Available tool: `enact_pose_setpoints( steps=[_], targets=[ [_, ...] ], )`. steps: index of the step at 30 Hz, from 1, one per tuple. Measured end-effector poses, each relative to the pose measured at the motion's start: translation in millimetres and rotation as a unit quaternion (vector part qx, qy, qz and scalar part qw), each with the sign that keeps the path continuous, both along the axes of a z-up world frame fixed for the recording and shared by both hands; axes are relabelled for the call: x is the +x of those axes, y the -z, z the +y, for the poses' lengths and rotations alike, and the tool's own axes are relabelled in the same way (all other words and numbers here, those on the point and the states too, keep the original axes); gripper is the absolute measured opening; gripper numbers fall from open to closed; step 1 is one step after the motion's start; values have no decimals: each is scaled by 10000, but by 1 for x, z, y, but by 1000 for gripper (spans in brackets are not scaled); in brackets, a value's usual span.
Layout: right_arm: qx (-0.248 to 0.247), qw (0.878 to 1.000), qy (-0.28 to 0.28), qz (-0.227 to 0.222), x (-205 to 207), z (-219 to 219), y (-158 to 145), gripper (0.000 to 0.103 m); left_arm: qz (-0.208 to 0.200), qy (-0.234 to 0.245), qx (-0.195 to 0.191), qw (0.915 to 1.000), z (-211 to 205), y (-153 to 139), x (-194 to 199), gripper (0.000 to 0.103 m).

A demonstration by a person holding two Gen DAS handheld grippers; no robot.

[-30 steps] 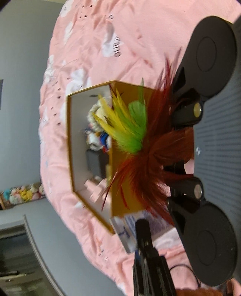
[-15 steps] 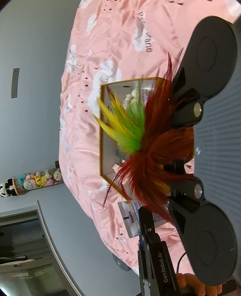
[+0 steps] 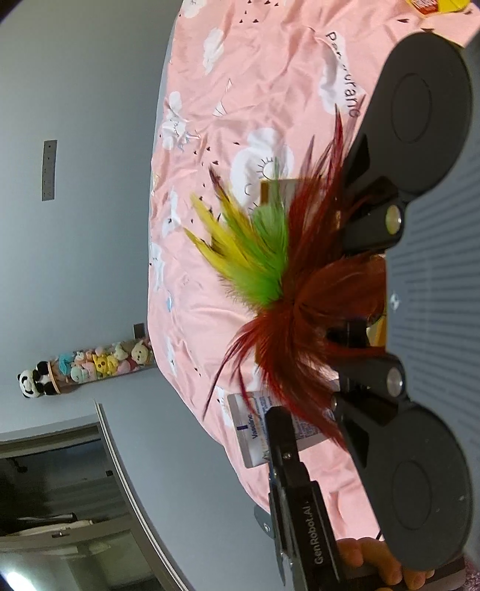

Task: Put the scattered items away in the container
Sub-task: 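Carry the tube with the left gripper while the right carries the feather toy over the box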

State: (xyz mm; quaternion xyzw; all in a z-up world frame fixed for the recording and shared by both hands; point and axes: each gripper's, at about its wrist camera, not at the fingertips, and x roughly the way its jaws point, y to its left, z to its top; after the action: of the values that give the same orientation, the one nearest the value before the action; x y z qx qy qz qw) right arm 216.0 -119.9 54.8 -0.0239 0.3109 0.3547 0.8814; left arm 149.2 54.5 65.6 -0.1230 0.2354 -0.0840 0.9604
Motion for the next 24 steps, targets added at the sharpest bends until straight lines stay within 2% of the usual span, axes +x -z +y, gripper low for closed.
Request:
enact_pose_setpoints(
  steps=[5, 11, 18, 24],
  targets=[
    [-77, 9997, 112, 185, 26, 7, 12, 13, 112, 38, -47, 9999, -12, 16, 31, 13],
    [-349, 9980, 257, 455, 51, 15, 47, 13, 690, 28, -206, 9974, -21, 59, 67, 13],
    [-646, 9952, 243, 701, 71, 21, 80, 13, 1179, 4, -227, 9928, -21, 96, 85, 13],
    [-1069, 9905, 181, 846, 74, 32, 100, 13, 1513, 6, -31, 9885, -27, 113, 93, 13]
  ],
)
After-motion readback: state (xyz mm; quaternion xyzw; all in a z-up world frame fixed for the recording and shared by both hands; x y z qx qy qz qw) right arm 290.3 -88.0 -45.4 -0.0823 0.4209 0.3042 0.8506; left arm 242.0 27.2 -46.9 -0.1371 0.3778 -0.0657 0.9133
